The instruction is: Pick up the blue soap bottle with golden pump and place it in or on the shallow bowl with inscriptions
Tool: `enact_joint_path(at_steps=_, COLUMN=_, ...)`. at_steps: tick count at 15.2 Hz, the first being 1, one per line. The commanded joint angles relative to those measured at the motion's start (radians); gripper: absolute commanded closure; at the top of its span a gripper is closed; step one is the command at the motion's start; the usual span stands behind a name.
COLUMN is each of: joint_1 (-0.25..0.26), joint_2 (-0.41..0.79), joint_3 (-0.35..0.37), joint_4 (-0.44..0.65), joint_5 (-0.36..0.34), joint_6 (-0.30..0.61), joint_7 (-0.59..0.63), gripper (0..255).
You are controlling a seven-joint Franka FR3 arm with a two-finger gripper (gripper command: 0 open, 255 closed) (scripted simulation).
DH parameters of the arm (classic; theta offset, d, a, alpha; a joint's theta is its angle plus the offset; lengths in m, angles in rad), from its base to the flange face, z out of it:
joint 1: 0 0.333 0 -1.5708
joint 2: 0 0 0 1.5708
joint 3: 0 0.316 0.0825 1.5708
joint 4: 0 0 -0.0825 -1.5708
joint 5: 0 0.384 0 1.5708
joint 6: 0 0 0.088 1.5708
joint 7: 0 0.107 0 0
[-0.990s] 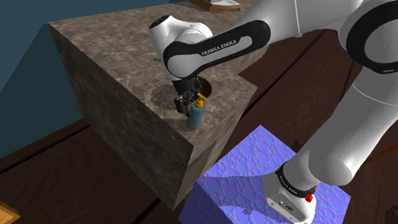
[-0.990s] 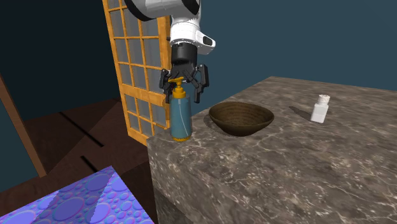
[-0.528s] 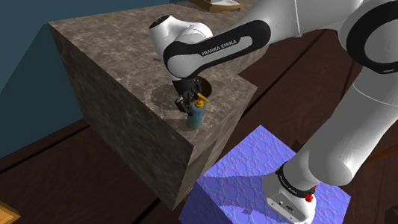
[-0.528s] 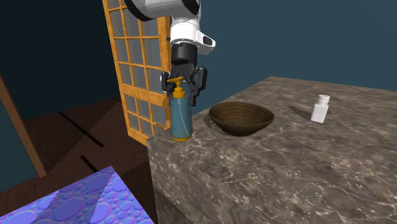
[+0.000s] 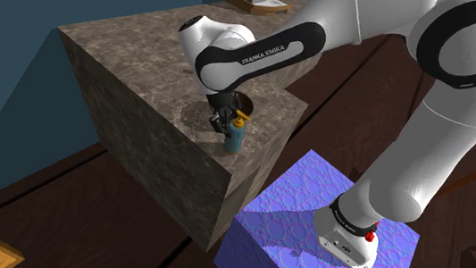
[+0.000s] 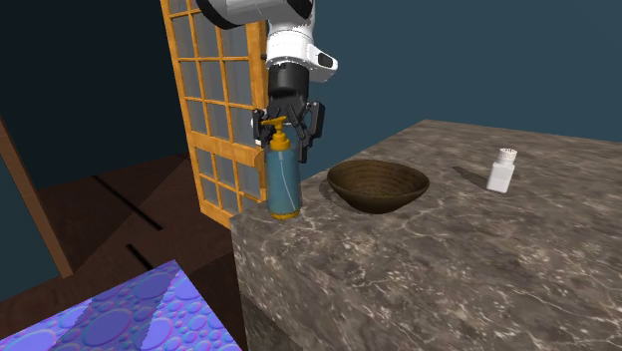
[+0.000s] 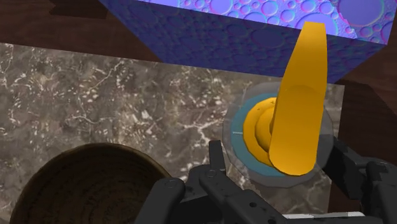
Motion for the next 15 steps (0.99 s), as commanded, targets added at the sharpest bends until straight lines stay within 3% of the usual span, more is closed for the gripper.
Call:
enact_joint_path(at_steps=1, joint_1=0.000, joint_2=-0.012, joint_3=0.001, joint_4=0.010, joint_5=0.004, joint_6=-0.021, joint_7=-0.005, gripper=255)
enact_joint_path(at_steps=15, joint_1=-0.002, joint_2=-0.087, joint_3=0.004, joint_4=0.111, joint_5=0.026, joint_6=-0.190, joint_7=-0.043, gripper=255)
